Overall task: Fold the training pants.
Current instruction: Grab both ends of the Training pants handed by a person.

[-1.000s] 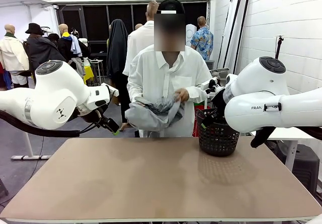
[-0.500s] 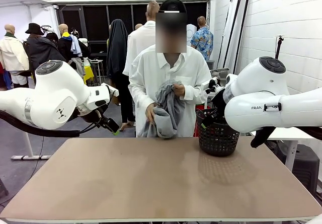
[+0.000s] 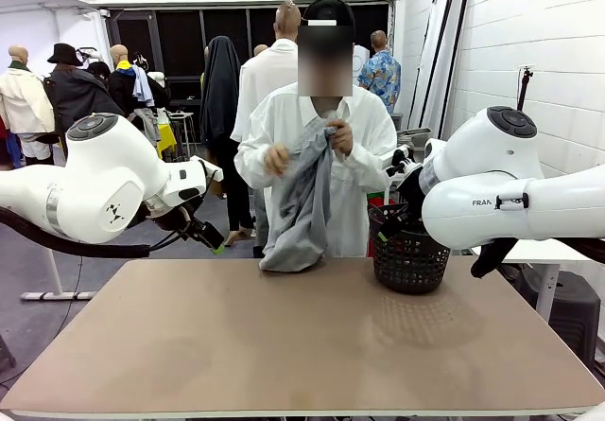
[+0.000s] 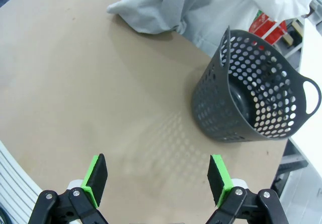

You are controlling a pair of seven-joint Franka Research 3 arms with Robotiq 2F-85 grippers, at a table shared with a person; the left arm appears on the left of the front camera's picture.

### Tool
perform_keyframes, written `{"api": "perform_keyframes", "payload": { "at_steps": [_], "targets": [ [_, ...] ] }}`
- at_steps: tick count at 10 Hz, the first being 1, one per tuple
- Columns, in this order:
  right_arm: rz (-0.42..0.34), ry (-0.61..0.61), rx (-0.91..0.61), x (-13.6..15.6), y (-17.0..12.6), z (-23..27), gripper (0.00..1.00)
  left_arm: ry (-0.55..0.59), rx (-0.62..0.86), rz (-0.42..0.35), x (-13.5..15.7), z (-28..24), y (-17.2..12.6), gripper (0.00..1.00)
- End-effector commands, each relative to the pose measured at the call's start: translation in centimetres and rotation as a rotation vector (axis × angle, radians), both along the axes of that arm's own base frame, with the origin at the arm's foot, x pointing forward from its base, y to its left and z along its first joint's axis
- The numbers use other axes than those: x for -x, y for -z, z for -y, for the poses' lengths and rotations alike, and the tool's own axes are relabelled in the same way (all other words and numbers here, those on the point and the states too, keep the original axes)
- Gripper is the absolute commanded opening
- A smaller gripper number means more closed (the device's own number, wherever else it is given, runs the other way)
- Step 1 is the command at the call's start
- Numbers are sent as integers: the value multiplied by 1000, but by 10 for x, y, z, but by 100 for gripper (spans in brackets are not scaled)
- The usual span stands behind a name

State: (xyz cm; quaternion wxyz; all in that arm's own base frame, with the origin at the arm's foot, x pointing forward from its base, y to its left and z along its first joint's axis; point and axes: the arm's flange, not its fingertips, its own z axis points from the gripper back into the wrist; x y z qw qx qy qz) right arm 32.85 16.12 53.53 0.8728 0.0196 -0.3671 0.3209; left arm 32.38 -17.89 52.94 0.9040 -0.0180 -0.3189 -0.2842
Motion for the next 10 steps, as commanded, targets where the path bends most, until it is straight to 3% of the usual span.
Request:
{"api": "perform_keyframes", "payload": {
  "at_steps": [1,10],
  "targets": [
    [0,-2,0,0,0,0,100,1,2,5,0,0,-1,100],
    [0,-2,0,0,0,0,100,1,2,5,0,0,-1,100]
  ]
}}
